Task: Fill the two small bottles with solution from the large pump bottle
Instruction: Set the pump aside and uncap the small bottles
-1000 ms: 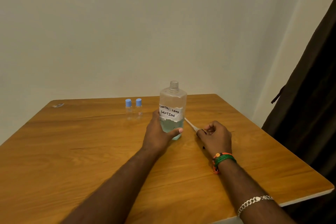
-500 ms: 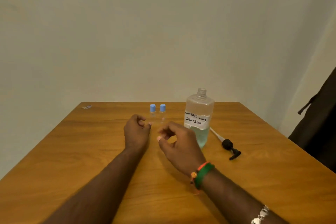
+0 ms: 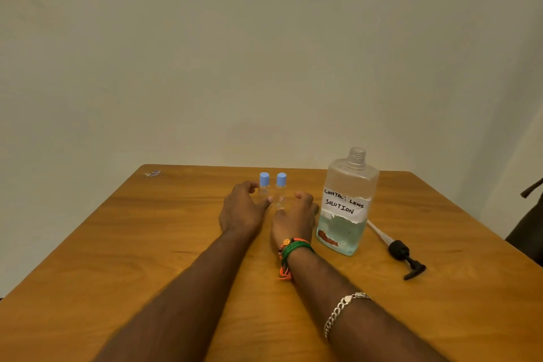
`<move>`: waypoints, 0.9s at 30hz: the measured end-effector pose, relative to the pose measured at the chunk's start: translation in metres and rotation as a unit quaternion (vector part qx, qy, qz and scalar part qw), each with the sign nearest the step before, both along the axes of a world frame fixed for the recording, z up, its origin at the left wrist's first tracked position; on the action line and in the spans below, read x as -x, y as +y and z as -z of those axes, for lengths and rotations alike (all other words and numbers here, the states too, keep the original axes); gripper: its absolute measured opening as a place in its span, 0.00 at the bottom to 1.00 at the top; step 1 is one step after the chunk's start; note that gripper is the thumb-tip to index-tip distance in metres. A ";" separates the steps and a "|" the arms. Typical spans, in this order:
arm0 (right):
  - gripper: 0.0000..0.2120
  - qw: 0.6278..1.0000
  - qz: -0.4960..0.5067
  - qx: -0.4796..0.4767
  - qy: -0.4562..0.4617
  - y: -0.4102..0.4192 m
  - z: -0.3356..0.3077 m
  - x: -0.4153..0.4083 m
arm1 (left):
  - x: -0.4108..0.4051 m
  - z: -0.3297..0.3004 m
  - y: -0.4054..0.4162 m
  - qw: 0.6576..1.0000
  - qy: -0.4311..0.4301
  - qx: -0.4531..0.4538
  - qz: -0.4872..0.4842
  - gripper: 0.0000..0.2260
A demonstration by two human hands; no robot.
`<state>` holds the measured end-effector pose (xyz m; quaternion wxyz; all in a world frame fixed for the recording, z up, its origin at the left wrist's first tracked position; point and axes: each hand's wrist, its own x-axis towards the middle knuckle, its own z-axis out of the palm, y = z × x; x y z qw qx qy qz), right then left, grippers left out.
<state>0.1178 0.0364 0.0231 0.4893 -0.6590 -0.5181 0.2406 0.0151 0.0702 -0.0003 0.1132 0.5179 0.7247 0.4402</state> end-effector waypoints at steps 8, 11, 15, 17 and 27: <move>0.13 0.990 -0.118 -0.071 0.041 -0.020 0.003 -0.009 | -0.003 0.003 -0.049 0.983 -0.143 -0.104 0.054 0.10; 0.12 0.977 -0.177 -0.106 0.051 -0.037 0.003 -0.013 | -0.004 0.005 -0.082 0.981 -0.128 -0.122 0.076 0.09; 0.10 0.970 -0.176 -0.153 0.068 -0.054 0.004 -0.017 | -0.005 0.003 -0.108 0.982 -0.104 -0.124 0.099 0.08; 0.09 0.970 -0.164 -0.159 0.085 -0.056 0.003 -0.019 | -0.005 0.001 -0.114 0.983 -0.088 -0.119 0.112 0.10; 0.10 0.963 -0.199 -0.145 0.111 -0.052 -0.004 -0.032 | -0.002 -0.007 -0.112 0.983 -0.019 -0.090 0.161 0.16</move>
